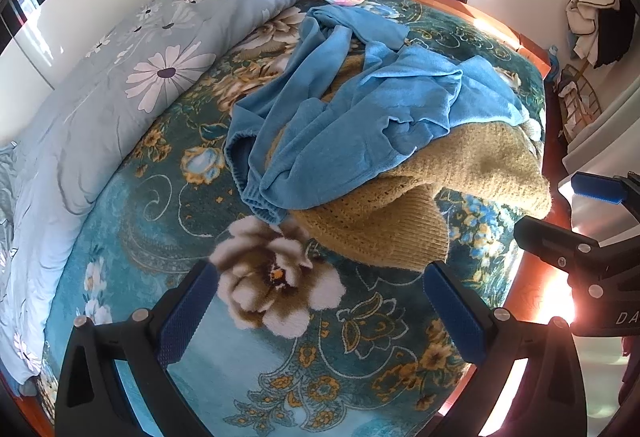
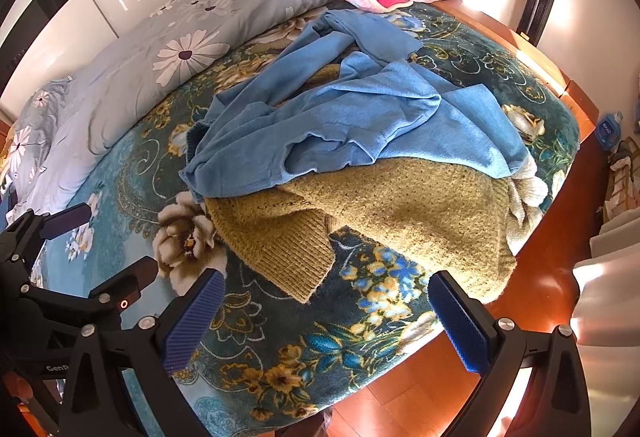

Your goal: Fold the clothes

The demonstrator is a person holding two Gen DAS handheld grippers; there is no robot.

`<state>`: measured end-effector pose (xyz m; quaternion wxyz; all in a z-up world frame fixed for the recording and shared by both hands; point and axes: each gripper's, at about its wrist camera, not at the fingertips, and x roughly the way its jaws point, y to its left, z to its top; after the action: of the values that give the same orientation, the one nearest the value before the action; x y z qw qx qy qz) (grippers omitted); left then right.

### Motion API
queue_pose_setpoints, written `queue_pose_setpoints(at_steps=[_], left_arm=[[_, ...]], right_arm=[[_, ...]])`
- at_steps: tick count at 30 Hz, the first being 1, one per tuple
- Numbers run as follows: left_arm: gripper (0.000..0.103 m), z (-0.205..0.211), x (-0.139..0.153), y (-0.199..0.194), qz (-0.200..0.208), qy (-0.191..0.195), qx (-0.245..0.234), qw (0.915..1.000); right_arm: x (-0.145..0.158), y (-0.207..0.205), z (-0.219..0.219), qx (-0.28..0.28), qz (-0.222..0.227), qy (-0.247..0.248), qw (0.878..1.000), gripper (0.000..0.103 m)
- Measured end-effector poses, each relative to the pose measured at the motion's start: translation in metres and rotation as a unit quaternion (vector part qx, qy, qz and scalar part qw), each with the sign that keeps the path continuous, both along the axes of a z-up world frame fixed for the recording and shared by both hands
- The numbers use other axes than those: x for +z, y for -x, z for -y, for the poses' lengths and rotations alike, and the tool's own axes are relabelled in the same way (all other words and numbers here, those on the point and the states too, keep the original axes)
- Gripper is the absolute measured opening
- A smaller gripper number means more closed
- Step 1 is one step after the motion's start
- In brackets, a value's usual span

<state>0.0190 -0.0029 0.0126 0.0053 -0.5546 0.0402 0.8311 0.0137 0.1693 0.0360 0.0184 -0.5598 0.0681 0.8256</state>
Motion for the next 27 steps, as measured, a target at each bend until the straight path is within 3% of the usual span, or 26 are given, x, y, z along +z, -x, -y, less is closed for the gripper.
queue_pose_setpoints(at_steps=[10, 16, 17, 22, 27], left_arm=[[0.103, 0.0, -0.005, 0.0, 0.006, -0.003, 0.004, 1.0], [0.103, 0.006, -0.009, 0.009, 0.005, 0.002, 0.013, 0.9999], [0.103, 0.008, -0.01, 0.012, 0.004, -0.003, -0.05, 0.9987], [0.103, 0.018, -0.018, 0.036, 0.03, -0.029, -0.032, 0.9986], [0.103, 0.019, -0.026, 0.056, 0.028, -0.017, -0.024, 0.9992]], right_arm=[[-0.005, -0.002, -0.005, -0.008, 0.005, 0.02, 1.0, 0.103], [0.004, 0.007, -0.019, -0.017, -0.021, 0.057, 0.998, 0.103], [0.004, 0.01, -0.022, -0.021, -0.022, 0.063, 0.998, 0.103], [-0.002, 0.027, -0.041, -0.039, -0.024, 0.065, 0.997, 0.103], [-0.017, 0.044, -0.058, -0.048, -0.01, 0.068, 0.996, 0.092]])
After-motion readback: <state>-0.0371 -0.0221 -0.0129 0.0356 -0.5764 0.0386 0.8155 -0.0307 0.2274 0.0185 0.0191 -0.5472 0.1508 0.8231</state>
